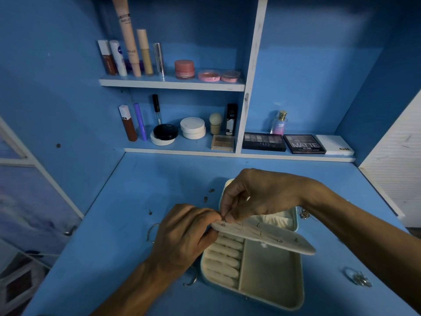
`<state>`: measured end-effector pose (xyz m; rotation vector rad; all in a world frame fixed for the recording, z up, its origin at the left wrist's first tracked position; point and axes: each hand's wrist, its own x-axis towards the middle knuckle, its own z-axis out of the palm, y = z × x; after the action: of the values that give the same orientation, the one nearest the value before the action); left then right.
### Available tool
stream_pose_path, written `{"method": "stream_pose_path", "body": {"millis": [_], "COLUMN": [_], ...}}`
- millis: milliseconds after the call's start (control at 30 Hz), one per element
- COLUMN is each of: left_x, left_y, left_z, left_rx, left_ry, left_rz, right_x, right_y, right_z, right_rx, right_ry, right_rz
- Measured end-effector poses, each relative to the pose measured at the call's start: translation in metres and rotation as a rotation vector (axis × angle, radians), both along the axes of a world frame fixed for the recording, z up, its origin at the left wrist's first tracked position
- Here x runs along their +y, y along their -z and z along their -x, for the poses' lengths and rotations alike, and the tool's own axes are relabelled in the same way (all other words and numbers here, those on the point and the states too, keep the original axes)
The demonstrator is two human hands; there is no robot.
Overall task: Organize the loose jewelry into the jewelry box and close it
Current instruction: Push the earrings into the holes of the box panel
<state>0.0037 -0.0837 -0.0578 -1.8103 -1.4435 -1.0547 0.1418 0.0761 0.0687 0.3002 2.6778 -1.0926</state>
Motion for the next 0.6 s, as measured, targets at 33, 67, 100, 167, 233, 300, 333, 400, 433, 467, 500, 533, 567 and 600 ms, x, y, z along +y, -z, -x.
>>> {"method": "stream_pose_path", "body": {"millis": [33,67,100,167,233,300,333,400,433,467,500,533,567,600], "left_x": [0.000,0.000,0.000,0.000,-0.001,-0.001,-0.001,0.000,0.000,0.000,0.000,0.001,0.001,0.001], "left_y": [-0.001,-0.001,-0.001,-0.001,-0.001,-0.001,-0.001,-0.001,0.000,0.000,0.000,0.000,-0.001,-0.002], "left_z": [0.000,0.000,0.000,0.000,0.000,0.000,0.000,0.000,0.001,0.001,0.001,0.000,0.000,-0.001], "left_rx": [-0.006,-0.013,-0.014,-0.008,-0.004,-0.007,-0.009,-0.005,-0.002,0.001,0.000,0.000,0.000,0.000], "left_ry": [0.001,0.003,0.005,0.006,0.002,-0.002,-0.005,-0.012,-0.018,-0.025,-0.029,-0.031,-0.030,-0.027], "left_rz": [-0.002,-0.001,-0.002,-0.005,-0.003,-0.002,-0.003,-0.009,-0.014,-0.018,-0.022,-0.027,-0.029,-0.029], "right_x": [0.001,0.001,0.001,-0.001,-0.005,-0.008,-0.008,-0.009,-0.010,-0.011,-0.011,-0.011,-0.011,-0.011], "right_y": [-0.002,-0.003,-0.005,-0.006,-0.006,-0.006,-0.006,-0.007,-0.007,-0.007,-0.007,-0.006,-0.006,-0.006], "right_z": [-0.001,-0.001,-0.001,0.001,0.004,0.007,0.007,0.008,0.009,0.010,0.011,0.011,0.011,0.011], "right_rx": [-0.003,-0.005,-0.005,-0.011,-0.026,-0.044,-0.049,-0.055,-0.060,-0.065,-0.068,-0.068,-0.070,-0.074], "right_ry": [0.006,0.017,0.026,0.027,0.014,0.014,0.018,0.017,0.010,0.005,0.003,0.004,0.009,0.013], "right_rz": [0.000,0.001,-0.005,-0.038,-0.080,-0.114,-0.126,-0.139,-0.144,-0.146,-0.145,-0.144,-0.141,-0.135]}}
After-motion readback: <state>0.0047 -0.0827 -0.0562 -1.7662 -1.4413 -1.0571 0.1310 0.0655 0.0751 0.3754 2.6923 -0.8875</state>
